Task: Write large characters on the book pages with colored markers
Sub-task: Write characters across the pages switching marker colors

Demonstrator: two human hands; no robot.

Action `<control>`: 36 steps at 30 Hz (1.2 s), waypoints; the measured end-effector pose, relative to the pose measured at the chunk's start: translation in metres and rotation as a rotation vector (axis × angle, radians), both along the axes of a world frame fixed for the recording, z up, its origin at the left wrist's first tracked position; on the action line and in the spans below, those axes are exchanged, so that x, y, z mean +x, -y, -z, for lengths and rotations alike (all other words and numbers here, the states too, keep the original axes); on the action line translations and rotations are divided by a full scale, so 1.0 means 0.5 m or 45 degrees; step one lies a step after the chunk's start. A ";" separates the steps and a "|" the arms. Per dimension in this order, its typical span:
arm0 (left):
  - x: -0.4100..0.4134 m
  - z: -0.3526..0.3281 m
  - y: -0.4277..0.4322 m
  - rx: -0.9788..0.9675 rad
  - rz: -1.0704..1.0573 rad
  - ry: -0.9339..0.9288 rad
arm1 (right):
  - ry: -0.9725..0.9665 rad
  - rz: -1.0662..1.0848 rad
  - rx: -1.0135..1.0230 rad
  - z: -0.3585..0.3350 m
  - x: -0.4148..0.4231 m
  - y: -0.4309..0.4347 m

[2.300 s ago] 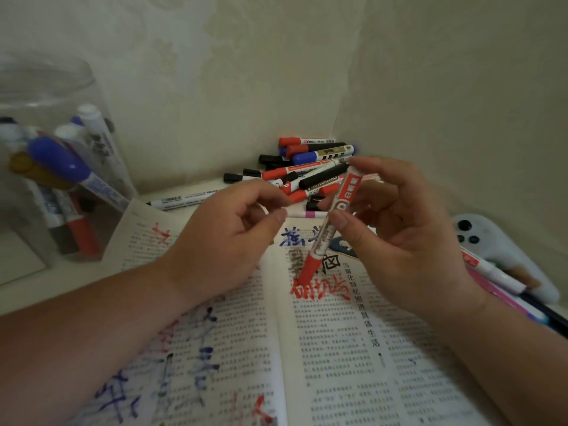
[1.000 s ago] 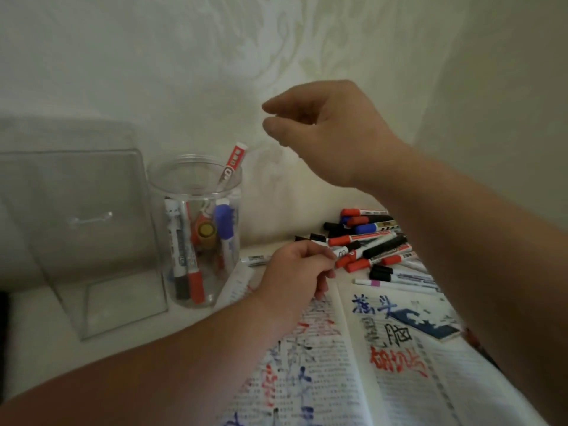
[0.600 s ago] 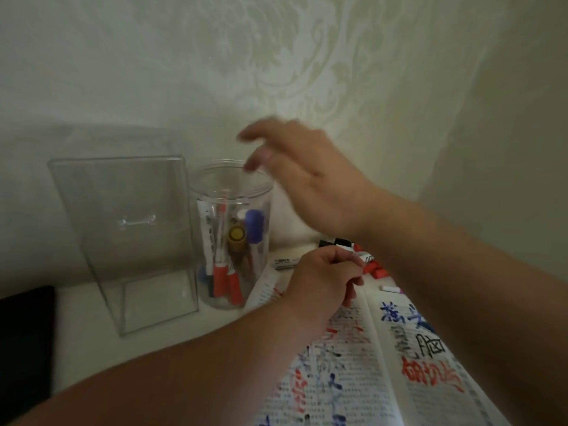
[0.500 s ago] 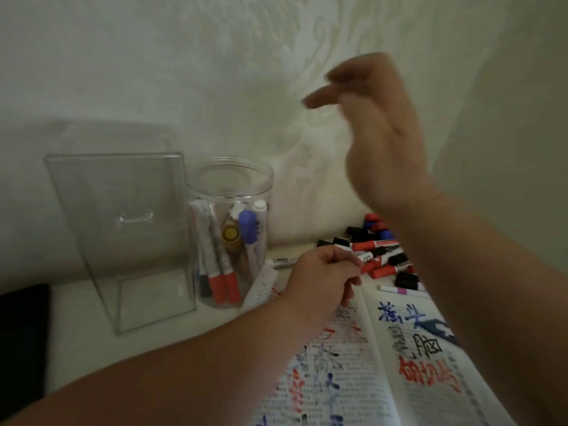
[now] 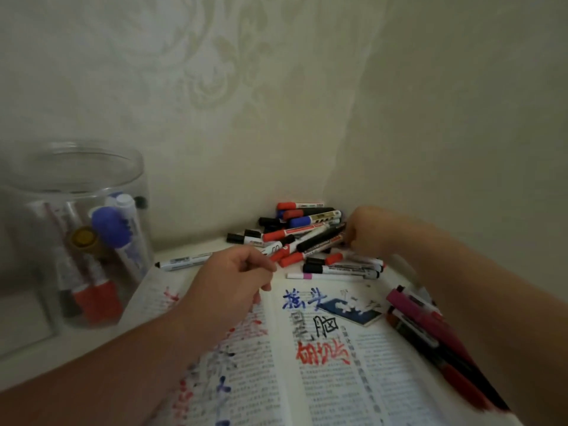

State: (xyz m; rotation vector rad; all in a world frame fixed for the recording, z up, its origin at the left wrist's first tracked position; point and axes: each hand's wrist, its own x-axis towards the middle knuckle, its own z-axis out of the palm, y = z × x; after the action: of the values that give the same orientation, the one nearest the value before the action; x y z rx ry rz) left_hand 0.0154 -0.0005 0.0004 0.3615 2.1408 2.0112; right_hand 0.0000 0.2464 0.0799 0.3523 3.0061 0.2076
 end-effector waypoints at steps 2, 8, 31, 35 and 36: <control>-0.001 0.002 -0.001 0.012 0.005 0.010 | -0.001 -0.069 0.039 0.001 0.000 -0.008; -0.001 0.000 0.000 -0.017 0.021 -0.015 | 0.050 -0.205 0.061 0.009 0.005 -0.018; 0.005 -0.005 -0.001 -0.056 0.025 -0.017 | -0.273 -0.076 0.022 0.076 -0.033 0.015; 0.005 -0.001 0.000 -0.090 0.017 -0.026 | -0.299 -0.094 -0.173 0.086 -0.043 0.024; 0.006 0.000 0.000 -0.119 0.018 -0.054 | -0.311 -0.119 -0.202 0.088 -0.044 0.024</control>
State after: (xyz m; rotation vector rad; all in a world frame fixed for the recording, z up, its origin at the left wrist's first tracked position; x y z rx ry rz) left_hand 0.0182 -0.0005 0.0006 0.4077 2.2417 1.9039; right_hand -0.0221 0.2346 0.0358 0.2375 3.2542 -0.0727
